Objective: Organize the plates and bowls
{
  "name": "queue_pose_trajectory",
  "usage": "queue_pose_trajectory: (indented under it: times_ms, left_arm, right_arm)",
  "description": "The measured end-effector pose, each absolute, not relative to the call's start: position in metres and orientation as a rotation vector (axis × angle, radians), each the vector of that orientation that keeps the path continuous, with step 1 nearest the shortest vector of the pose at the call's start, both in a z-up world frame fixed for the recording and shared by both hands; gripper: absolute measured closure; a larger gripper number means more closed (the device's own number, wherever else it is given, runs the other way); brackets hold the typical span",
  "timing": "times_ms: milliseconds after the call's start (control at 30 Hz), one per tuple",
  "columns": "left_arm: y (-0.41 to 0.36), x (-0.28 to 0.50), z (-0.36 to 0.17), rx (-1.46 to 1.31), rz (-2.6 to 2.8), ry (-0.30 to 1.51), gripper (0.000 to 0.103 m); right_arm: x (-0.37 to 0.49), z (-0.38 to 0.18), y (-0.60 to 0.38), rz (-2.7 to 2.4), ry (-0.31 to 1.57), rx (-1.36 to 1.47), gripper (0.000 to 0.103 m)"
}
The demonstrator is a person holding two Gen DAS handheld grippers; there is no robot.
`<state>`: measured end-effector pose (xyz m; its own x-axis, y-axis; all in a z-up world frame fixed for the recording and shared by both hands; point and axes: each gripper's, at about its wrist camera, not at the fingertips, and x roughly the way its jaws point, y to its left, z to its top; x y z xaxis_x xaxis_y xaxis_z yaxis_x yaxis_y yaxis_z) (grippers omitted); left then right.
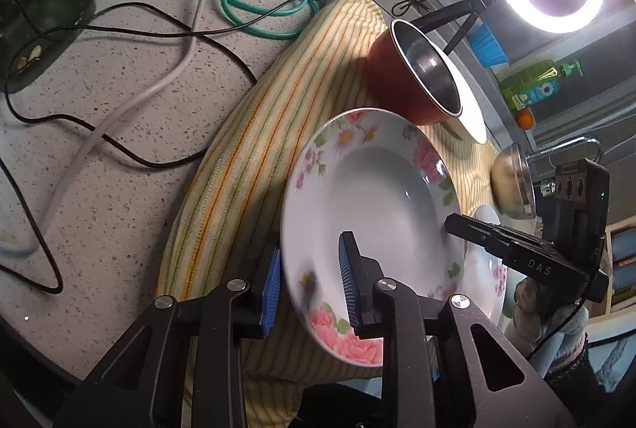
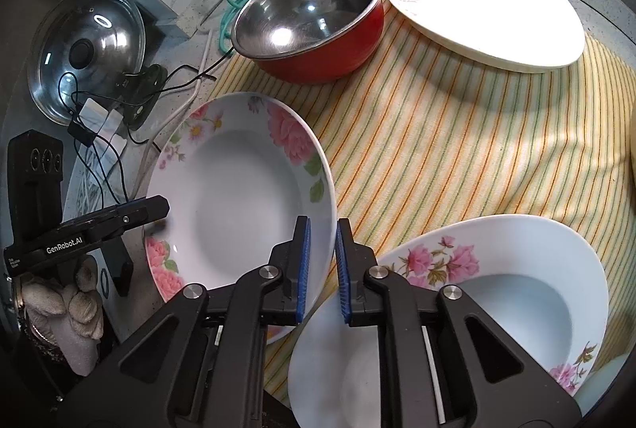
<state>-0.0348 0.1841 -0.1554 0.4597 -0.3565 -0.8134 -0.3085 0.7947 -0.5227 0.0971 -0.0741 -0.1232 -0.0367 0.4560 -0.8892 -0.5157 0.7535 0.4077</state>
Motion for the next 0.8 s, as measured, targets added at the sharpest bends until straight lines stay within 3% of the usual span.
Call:
queue_pose_trajectory:
  times_ms: [800]
  left_arm:
    - [0.18,-0.028,-0.13,-0.659,-0.034,1.088,0.078]
  right_arm:
    - [0.091,-0.103,-0.089,0.75,1.387,0.037,0.09]
